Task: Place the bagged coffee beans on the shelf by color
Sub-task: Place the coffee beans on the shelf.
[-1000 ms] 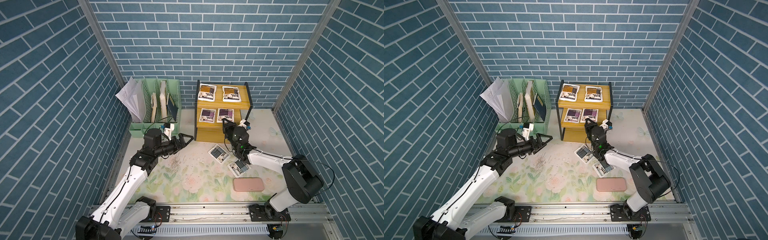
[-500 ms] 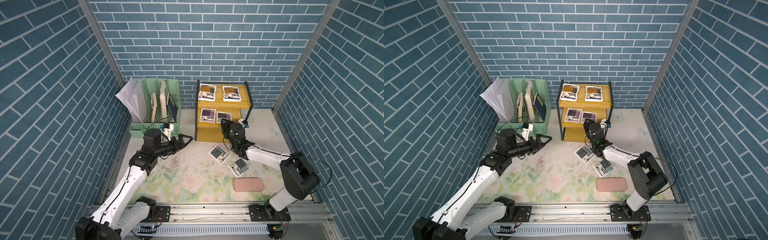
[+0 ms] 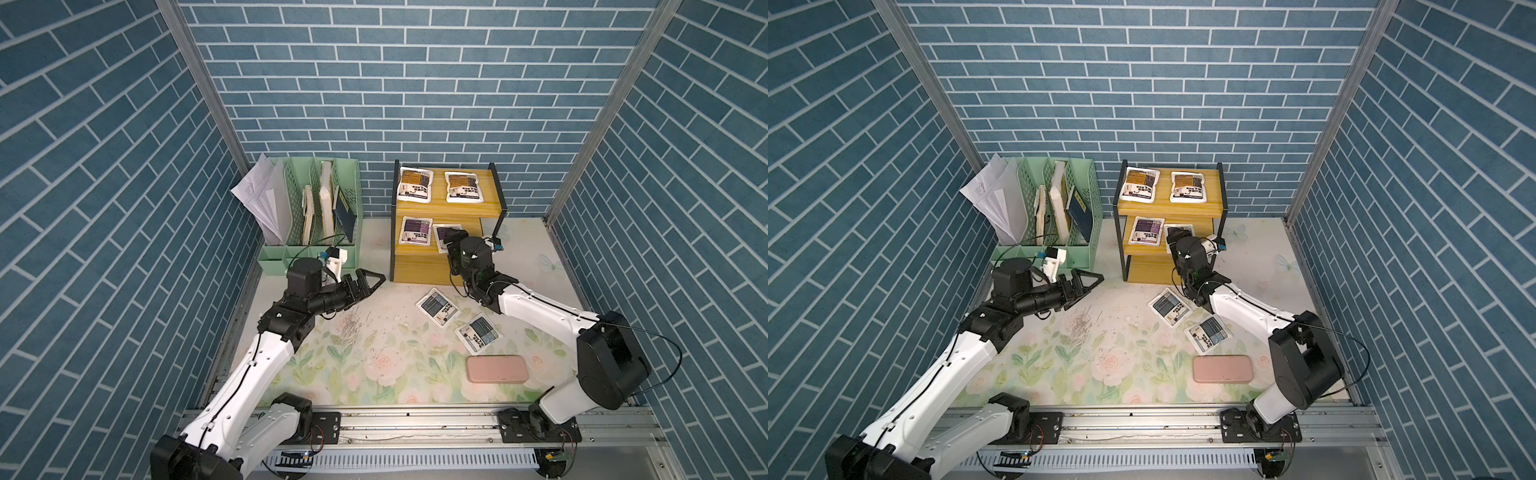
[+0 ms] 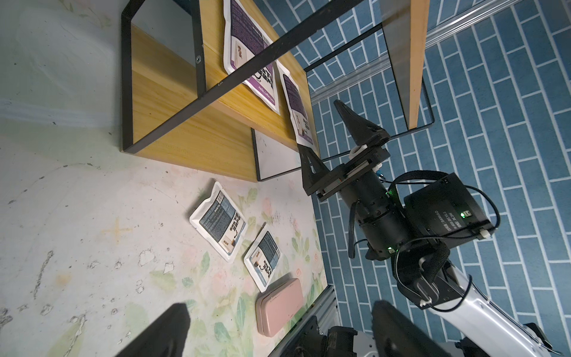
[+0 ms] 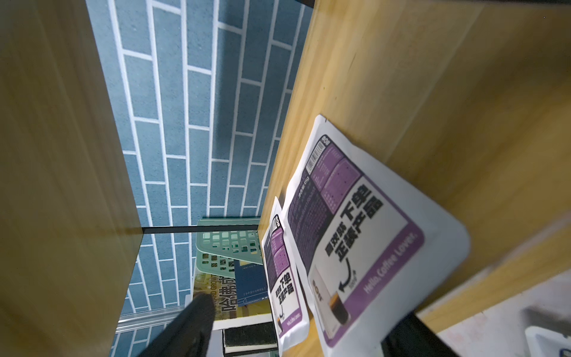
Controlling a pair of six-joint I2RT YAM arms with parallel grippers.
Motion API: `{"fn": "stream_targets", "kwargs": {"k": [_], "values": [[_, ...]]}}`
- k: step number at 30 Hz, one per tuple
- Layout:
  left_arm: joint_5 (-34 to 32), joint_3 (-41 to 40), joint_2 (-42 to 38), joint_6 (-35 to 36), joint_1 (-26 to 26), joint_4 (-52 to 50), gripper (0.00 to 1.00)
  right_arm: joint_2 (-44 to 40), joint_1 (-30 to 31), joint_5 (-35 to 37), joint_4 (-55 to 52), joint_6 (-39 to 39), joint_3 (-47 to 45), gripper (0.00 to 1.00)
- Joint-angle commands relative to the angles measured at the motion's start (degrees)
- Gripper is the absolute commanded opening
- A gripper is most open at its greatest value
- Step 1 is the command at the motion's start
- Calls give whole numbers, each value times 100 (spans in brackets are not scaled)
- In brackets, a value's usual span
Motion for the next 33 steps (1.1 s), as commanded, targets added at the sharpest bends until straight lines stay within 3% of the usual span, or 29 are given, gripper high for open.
{"fn": "stream_targets", "kwargs": {"k": [1, 10, 14, 16, 18, 21, 23, 25, 27, 28, 30, 33], "values": [[-11, -3, -129, 94, 40, -29, 97, -139, -85, -49, -910, 318, 93, 93], [-68, -12, -183, 70, 40, -93, 97, -292, -64, -515, -1869, 980, 193, 94], [-126, 14, -217, 129, 26, -58, 91, -479, -61, -881, -1942, 701, 118, 93], [-372, 87, -299, 297, -39, -97, 88, -722, -63, -1123, -1987, -123, -28, 91], [-822, 146, -474, 617, -113, -179, 87, -1148, -54, -1351, -1890, -1520, -346, 89], [-1255, 138, -600, 971, -118, -197, 86, -1890, 63, -1367, -1853, -3174, -925, 87], [-1357, 146, -548, 1064, -118, -219, 86, -2125, 124, -1257, -2307, -4306, -841, 83], [-1410, 131, -457, 1099, -118, -205, 86, -1999, 584, 181, -3472, -5424, -132, 80], [-1557, 103, -420, 1121, -118, -199, 86, -1781, 1401, 2082, -3921, -6503, 268, 78], [-1620, 101, -420, 1137, -118, -202, 86, -1644, 1616, 2584, -4003, -6859, 397, 78], [-1739, 111, -410, 1189, -118, -252, 86, -1370, 1723, 2933, -3957, -7404, 631, 74], [-1837, 146, -365, 1227, -118, -353, 86, -1001, 1694, 2807, -3837, -8142, 905, 70]]}}
